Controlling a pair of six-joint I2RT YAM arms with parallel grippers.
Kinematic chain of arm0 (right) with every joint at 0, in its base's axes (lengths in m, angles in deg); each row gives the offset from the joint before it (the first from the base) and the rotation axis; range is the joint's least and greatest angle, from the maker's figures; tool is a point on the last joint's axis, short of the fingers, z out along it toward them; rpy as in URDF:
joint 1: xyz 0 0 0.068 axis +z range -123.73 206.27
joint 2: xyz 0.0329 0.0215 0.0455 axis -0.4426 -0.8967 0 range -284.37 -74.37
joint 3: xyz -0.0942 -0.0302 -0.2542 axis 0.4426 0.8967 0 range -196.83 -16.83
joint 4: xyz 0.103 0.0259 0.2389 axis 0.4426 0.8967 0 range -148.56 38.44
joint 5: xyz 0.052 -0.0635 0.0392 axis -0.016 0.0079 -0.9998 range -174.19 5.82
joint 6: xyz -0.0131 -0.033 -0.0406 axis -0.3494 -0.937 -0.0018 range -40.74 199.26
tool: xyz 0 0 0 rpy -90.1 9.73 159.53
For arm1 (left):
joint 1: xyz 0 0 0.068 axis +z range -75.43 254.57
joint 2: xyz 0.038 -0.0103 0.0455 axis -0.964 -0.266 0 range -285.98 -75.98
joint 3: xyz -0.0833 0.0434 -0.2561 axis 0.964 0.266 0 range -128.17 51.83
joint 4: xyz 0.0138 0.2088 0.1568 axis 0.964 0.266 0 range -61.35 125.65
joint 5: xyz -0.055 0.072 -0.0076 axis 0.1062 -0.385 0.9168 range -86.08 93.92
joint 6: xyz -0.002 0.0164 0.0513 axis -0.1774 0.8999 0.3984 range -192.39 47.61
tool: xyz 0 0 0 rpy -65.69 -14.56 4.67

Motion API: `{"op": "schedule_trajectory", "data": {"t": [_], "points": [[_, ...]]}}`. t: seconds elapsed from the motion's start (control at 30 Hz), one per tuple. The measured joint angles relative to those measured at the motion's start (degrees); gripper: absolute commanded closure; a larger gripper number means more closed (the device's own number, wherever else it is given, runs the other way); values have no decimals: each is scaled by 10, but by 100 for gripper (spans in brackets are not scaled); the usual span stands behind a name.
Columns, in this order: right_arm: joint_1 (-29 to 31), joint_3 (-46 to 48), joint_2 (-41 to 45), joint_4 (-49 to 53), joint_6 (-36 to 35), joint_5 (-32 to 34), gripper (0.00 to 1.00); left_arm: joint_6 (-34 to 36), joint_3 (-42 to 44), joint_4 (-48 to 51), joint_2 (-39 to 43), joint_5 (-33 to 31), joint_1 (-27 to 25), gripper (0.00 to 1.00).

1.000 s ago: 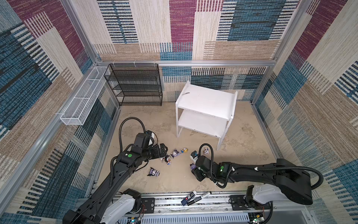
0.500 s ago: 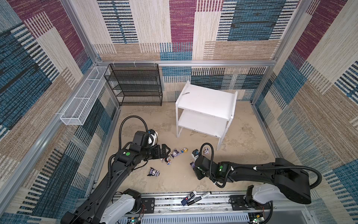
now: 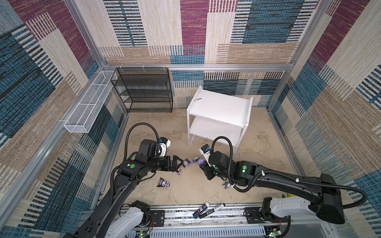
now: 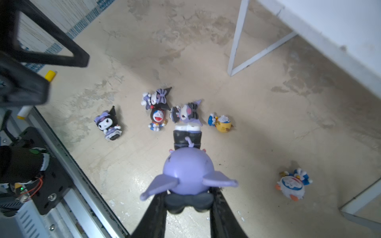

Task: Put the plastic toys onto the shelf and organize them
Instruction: 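Carry the figure over the white shelf's top surface with the right gripper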

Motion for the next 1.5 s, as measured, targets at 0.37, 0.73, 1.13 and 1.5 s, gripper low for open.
{"op": "schedule_trajectory", "data": {"t": [0.37,0.73,1.13,1.5], "points": [[0,-178,-29,141,-42,-39,77,71,-31,-5,87,10,-3,0],[-15,-499,-152,264,-61,68,76,108,-78,-34,54,-26,-3,0],[-96,-550,-174,269,-104,143,78,117,-110,-80,32,-45,-3,0],[-162,-531,-186,244,-133,140,78,117,-81,-101,63,-47,-3,0]]}}
